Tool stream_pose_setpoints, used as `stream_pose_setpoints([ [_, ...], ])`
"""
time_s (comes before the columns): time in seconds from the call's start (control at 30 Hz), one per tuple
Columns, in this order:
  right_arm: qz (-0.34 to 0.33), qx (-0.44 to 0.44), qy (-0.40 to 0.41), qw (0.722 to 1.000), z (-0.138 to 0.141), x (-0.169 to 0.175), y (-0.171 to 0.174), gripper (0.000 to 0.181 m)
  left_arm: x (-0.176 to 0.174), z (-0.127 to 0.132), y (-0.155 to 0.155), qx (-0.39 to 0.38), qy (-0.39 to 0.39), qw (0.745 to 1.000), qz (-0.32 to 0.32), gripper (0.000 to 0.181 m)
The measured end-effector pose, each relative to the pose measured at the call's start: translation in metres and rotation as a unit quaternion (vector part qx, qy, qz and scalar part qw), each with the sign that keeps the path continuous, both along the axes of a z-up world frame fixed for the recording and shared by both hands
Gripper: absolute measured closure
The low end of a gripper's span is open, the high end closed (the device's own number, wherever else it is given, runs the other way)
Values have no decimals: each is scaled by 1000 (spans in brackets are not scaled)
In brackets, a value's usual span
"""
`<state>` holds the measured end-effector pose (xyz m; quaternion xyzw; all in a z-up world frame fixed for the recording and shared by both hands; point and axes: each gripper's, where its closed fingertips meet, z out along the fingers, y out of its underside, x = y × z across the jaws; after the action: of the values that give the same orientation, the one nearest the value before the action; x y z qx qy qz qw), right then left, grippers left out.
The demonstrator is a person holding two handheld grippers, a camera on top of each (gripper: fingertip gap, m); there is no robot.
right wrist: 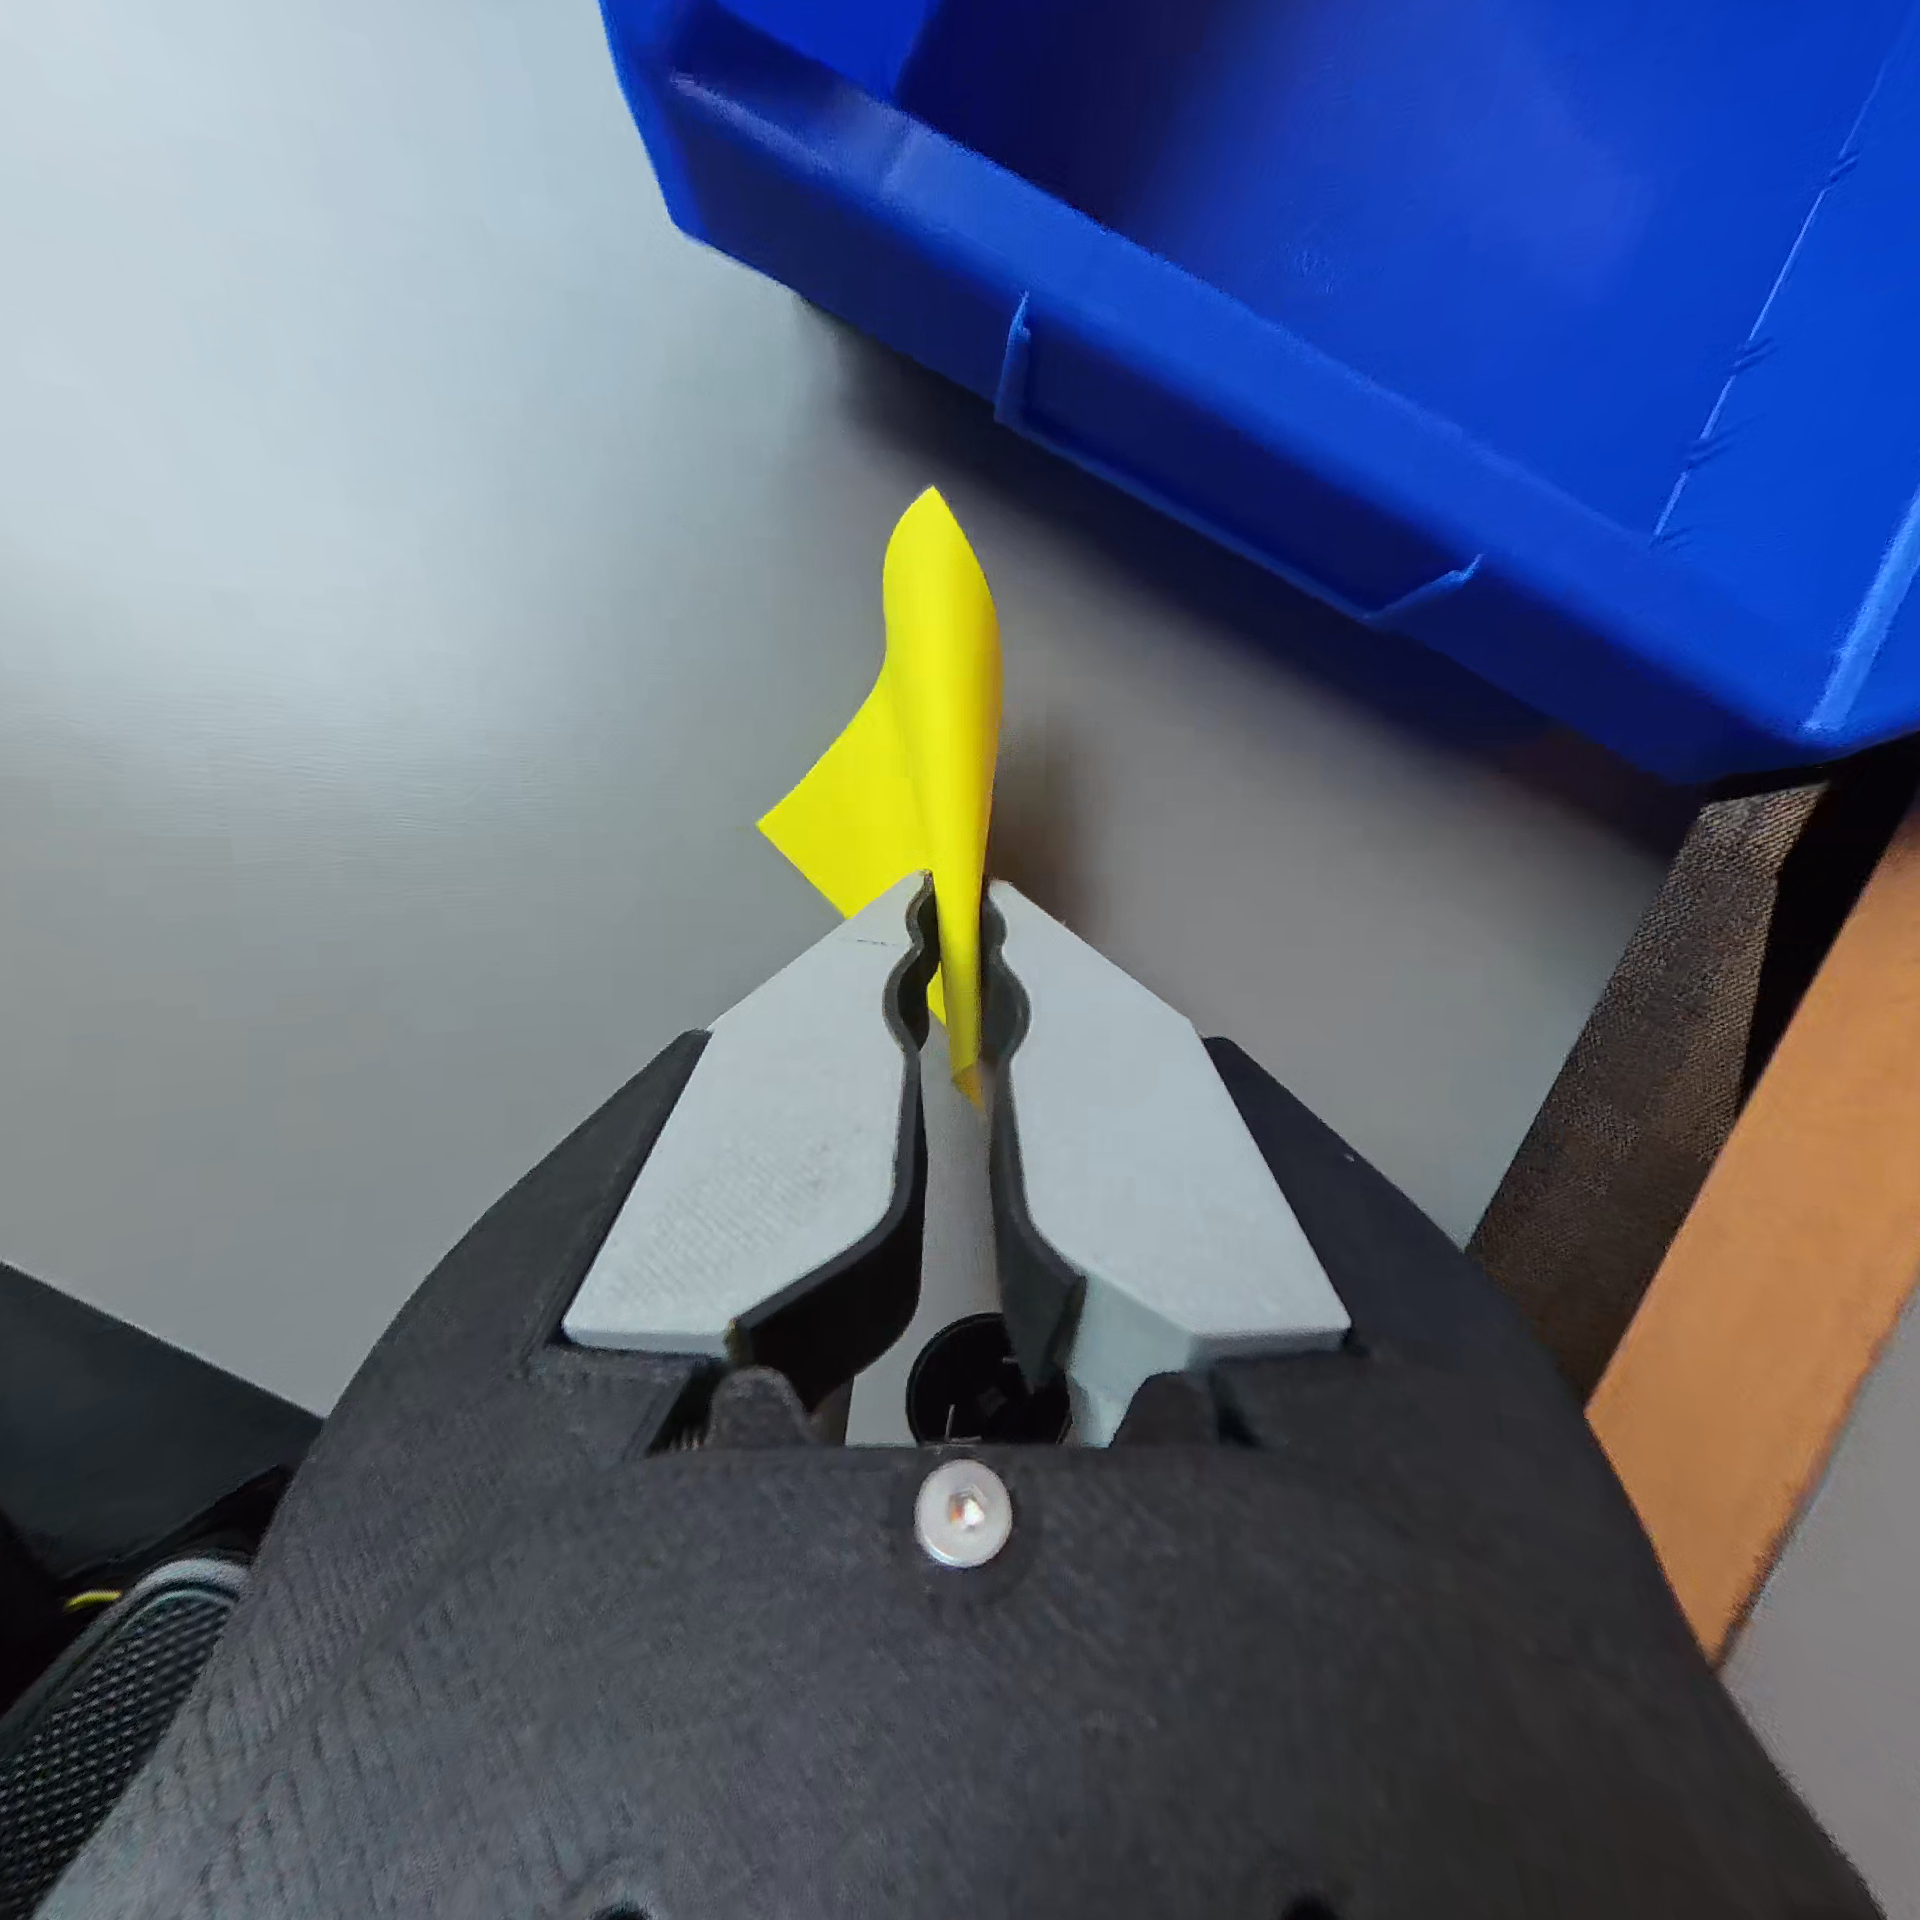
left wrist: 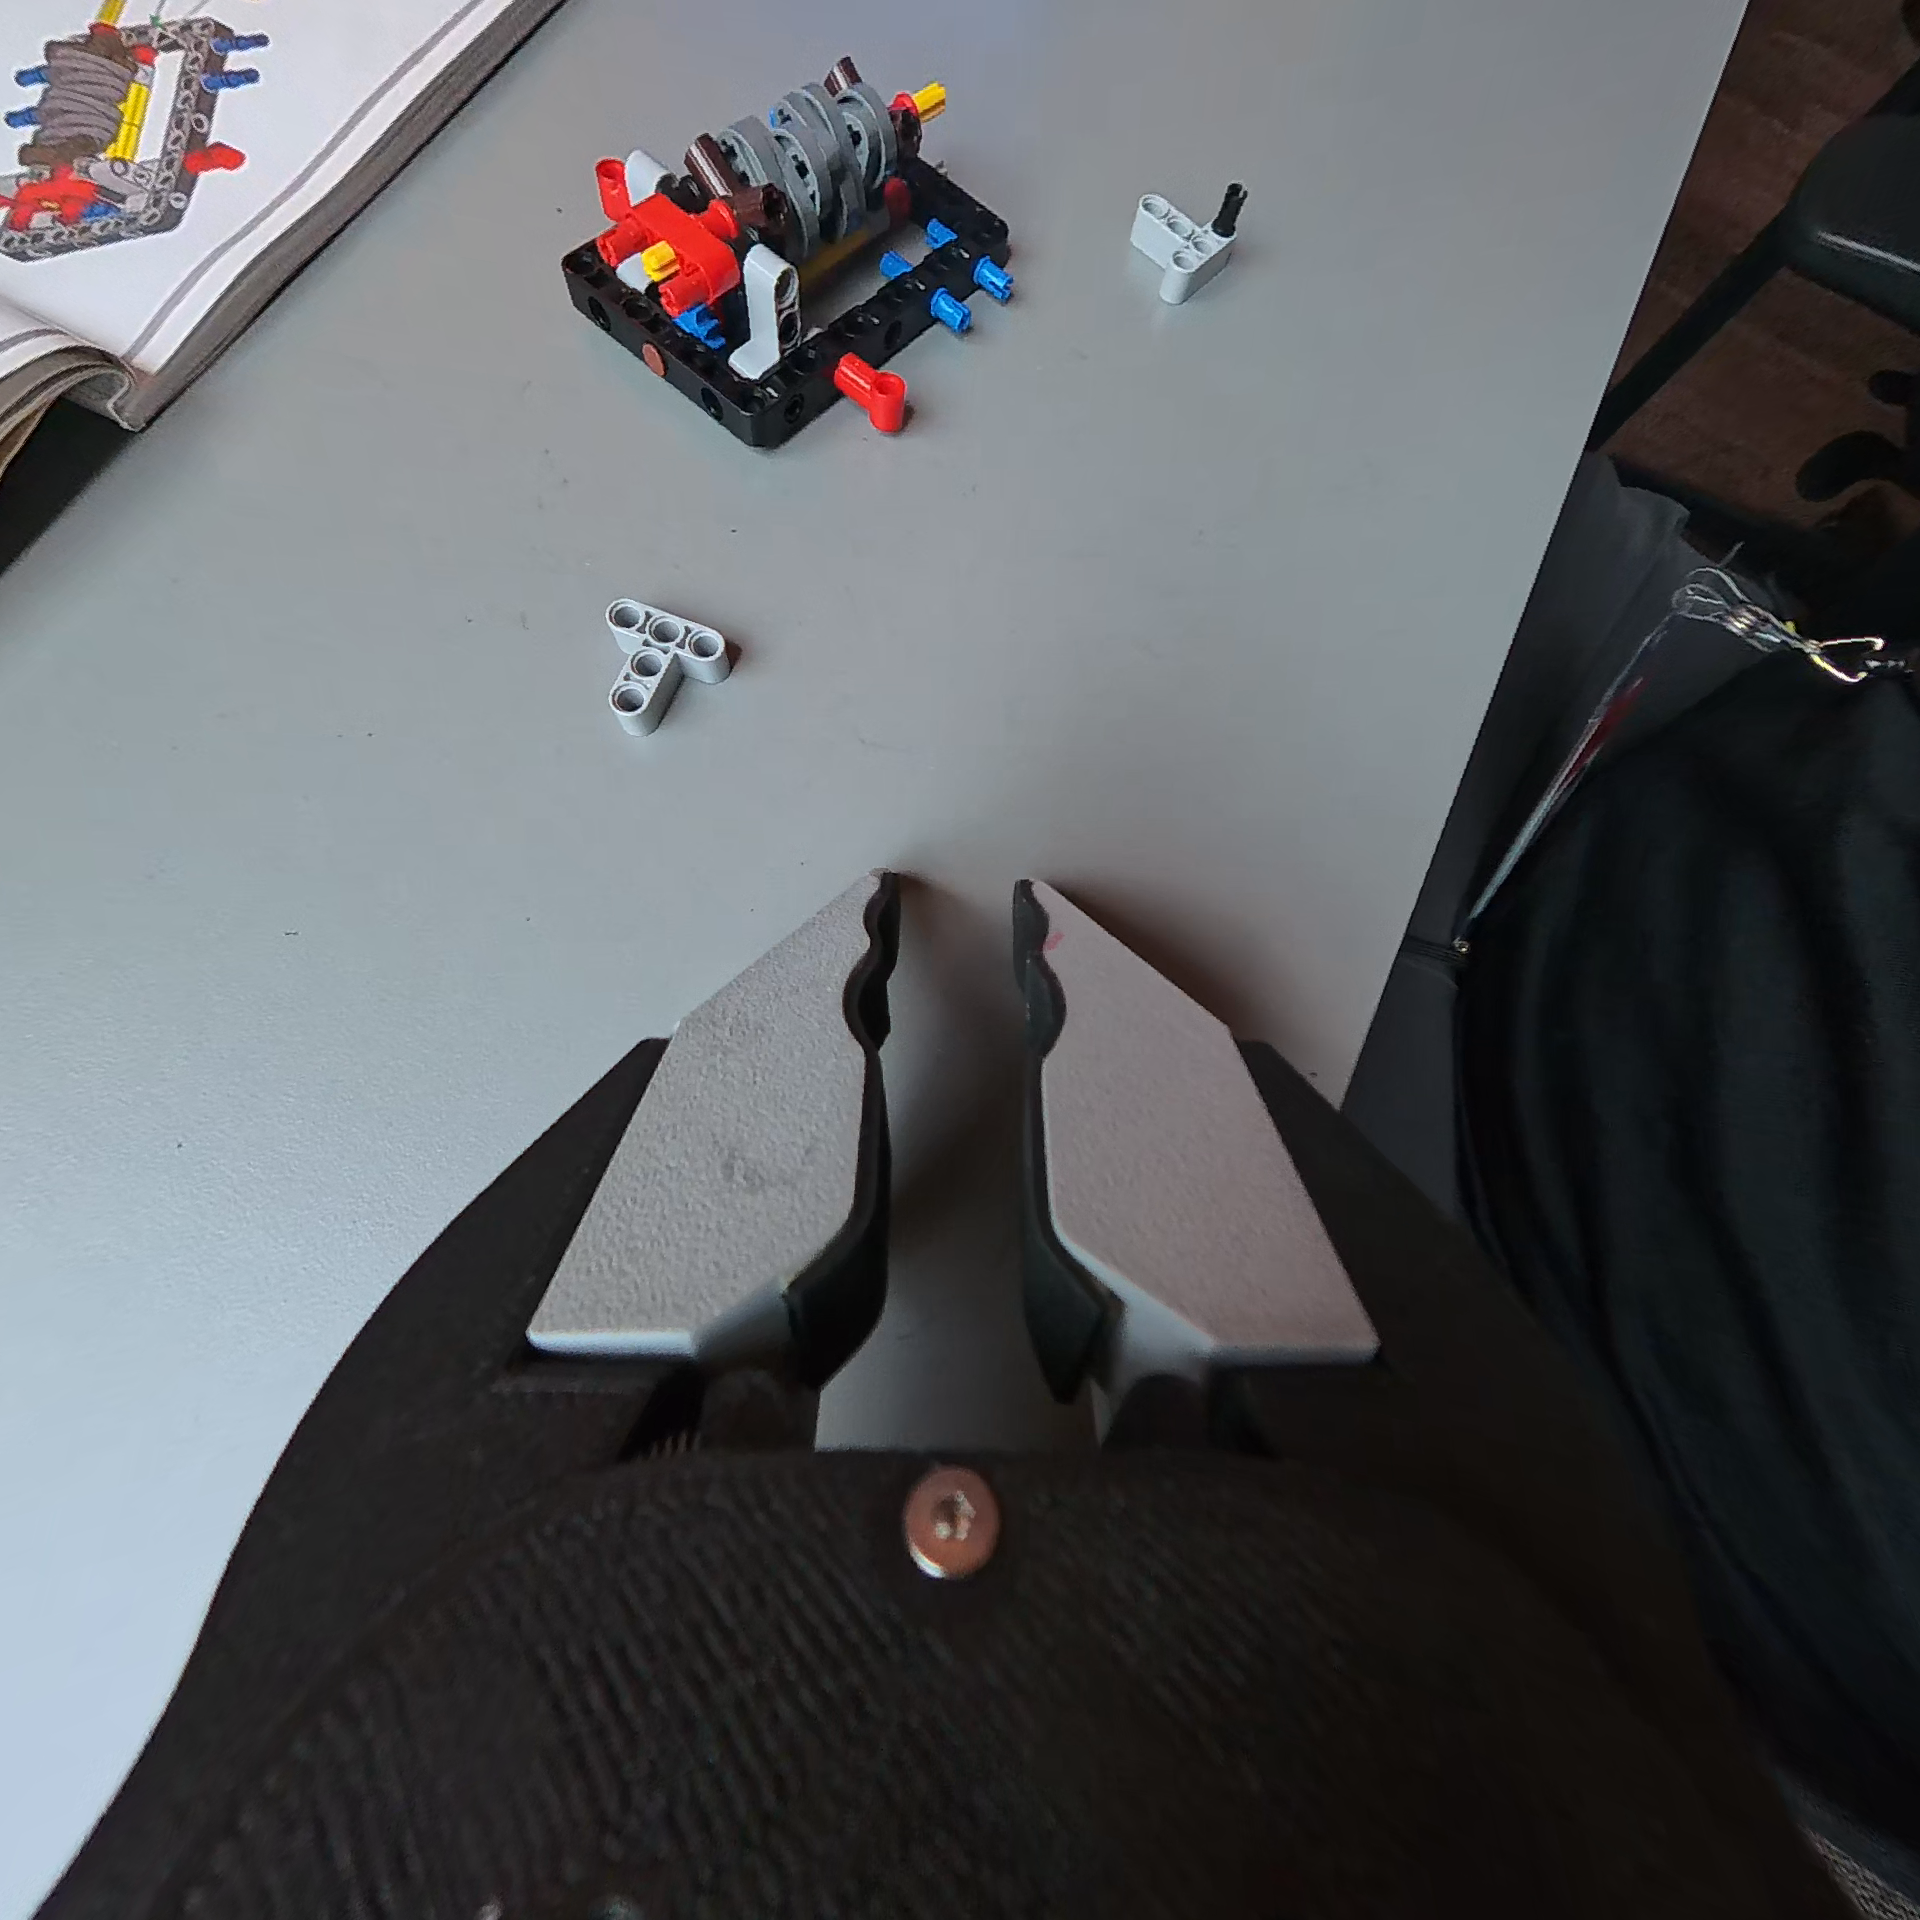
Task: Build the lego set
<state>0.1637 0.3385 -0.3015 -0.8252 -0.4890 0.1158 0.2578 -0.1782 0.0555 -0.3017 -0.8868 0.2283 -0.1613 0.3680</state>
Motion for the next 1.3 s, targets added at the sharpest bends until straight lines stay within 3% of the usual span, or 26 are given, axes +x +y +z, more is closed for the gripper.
stream_pose_setpoints([
  [0.2,-17,33,42,998,40,-7,20,181,0,0,0,-2,-3,1000,0,162],
  [0.73,-69,107,81,989,122,-39,139,178,0,1,0,-15,-29,999,0,162],
  [1.03,-107,148,-13,983,131,-68,249,178,0,2,0,-27,-53,998,3,163],
  [1.3,-167,138,-53,975,132,-55,317,177,-1,2,0,-29,-57,998,3,163],
])
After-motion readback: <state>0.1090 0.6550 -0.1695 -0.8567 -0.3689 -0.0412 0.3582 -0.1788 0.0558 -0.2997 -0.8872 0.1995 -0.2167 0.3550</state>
